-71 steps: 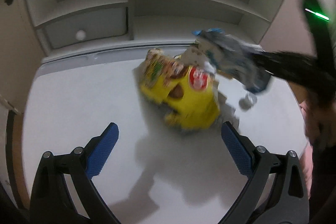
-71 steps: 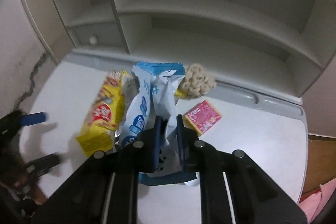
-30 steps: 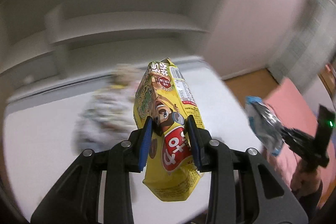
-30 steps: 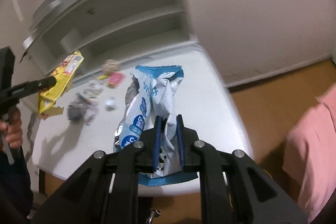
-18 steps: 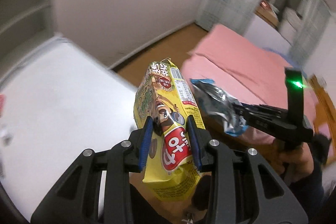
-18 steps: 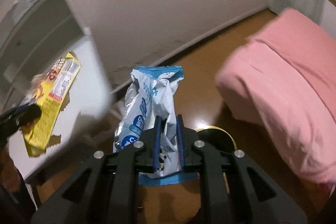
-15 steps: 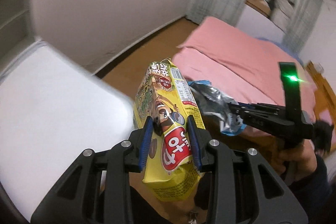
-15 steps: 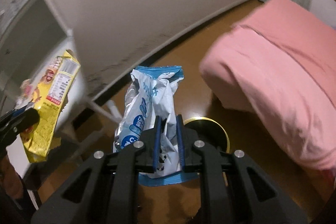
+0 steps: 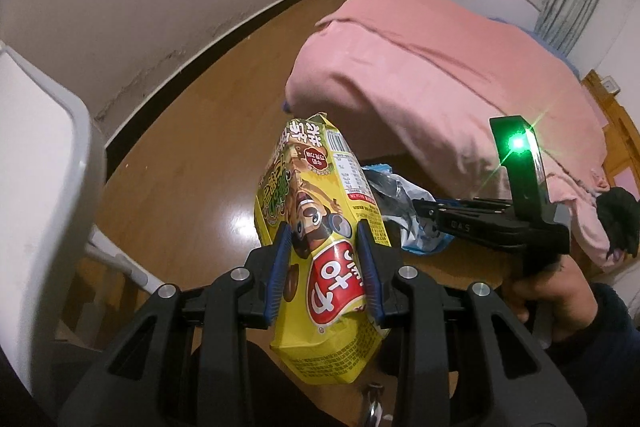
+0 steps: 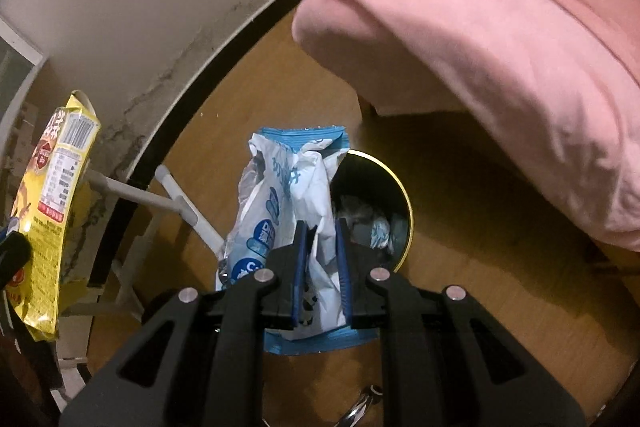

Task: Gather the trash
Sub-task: 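Carry both items to the black bin and open both tools to drop them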

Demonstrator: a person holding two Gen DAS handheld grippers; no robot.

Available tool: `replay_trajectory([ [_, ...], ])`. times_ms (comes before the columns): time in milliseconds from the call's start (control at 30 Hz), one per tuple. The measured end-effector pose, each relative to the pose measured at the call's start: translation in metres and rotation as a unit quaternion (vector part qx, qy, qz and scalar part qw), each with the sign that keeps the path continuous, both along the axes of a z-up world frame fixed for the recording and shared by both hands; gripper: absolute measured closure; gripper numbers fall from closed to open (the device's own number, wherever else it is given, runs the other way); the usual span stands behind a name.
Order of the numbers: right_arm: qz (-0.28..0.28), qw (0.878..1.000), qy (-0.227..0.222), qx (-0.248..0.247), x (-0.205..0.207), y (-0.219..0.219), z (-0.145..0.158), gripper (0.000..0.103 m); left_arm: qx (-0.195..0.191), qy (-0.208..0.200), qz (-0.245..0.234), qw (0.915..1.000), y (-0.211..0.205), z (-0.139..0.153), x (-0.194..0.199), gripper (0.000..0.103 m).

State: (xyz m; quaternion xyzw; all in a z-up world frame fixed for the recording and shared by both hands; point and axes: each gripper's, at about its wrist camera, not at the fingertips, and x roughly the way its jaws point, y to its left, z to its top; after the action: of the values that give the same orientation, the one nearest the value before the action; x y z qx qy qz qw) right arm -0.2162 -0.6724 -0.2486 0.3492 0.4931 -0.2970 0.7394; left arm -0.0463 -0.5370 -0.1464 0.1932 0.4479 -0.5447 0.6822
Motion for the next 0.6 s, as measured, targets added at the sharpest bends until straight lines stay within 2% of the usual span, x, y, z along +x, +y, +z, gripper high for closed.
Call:
replay_trajectory([
  [233, 0.001, 1.0, 0.007, 0.013, 0.013, -0.003, -0.018, 0.088, 0.025, 0.001, 0.002, 0.9997, -0.015, -0.021, -0.005, 0.07],
  [367, -0.01, 1.0, 0.003, 0.021, 0.007, -0.01, -0.023, 0.087, 0.034, 0.005, -0.001, 0.9994, -0.017, -0.029, -0.007, 0.07],
  [400, -0.012, 1.0, 0.001, 0.023, 0.005, -0.012, -0.023, 0.081, 0.036, 0.006, -0.002, 0.9993, -0.013, -0.027, -0.01, 0.07],
  [433, -0.014, 1.0, -0.001, 0.025, 0.004, -0.015, -0.023, 0.058, 0.038, 0.007, -0.004, 0.9992, -0.014, -0.028, -0.011, 0.07],
  [500, -0.022, 1.0, -0.002, 0.018, 0.0, -0.018, -0.022, 0.036, 0.041, 0.008, -0.008, 0.9991, -0.019, -0.034, -0.012, 0.07],
  [600, -0.026, 1.0, -0.005, 0.015, -0.006, -0.021, -0.02, 0.036, 0.047, 0.01, -0.015, 0.9988, -0.026, -0.04, -0.015, 0.07],
])
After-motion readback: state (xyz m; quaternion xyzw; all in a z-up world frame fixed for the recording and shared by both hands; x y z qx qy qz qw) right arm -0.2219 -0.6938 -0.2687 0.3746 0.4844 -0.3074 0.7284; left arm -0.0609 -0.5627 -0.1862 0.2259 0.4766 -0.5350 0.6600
